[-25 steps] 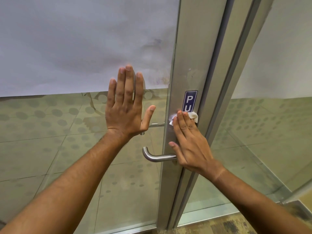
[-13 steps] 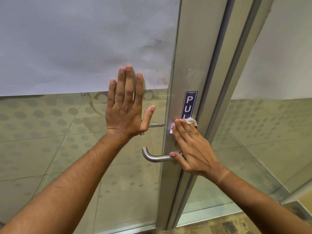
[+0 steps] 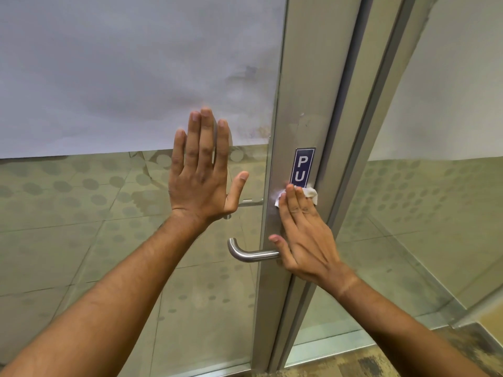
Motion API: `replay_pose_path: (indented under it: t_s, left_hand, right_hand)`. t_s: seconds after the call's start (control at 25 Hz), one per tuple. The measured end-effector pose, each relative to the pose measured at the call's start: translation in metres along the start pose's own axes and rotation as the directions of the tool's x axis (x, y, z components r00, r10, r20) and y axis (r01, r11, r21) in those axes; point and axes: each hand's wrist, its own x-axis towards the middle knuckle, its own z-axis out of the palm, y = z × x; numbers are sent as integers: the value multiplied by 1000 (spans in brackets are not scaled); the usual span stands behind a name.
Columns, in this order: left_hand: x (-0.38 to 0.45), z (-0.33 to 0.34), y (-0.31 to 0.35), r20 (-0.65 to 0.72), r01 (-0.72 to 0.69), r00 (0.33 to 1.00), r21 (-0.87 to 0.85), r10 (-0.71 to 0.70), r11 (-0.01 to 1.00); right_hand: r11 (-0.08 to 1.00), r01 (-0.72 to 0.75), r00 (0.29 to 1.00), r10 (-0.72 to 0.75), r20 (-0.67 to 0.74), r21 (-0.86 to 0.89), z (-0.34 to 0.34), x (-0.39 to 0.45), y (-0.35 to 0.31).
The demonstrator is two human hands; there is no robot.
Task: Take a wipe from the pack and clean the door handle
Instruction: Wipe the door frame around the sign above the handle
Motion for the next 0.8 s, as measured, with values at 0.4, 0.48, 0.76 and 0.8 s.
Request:
replay_pose_path:
  t_s: [0.4,0.48,0.76,0.8]
  left_hand:
    - [0,-1,0,10,16,1000,-13,-15,1000]
    - [1,0,0,12,16,1000,-12,-16,1000]
    - [-1,-1,1,6,-6,1000,-19,6,1000]
    - [-1,0,1,7,-9,1000,-20,9,1000]
  right_hand:
    - [999,-49,986,51,-156,16,-12,41,-11]
    - [1000,-23,997,23,-71,0,-3,18,-10]
    - [999,-44,979,47,-198,20,-20,52,-11]
    - [998,-52,974,56,-217,26,-21,56,-12]
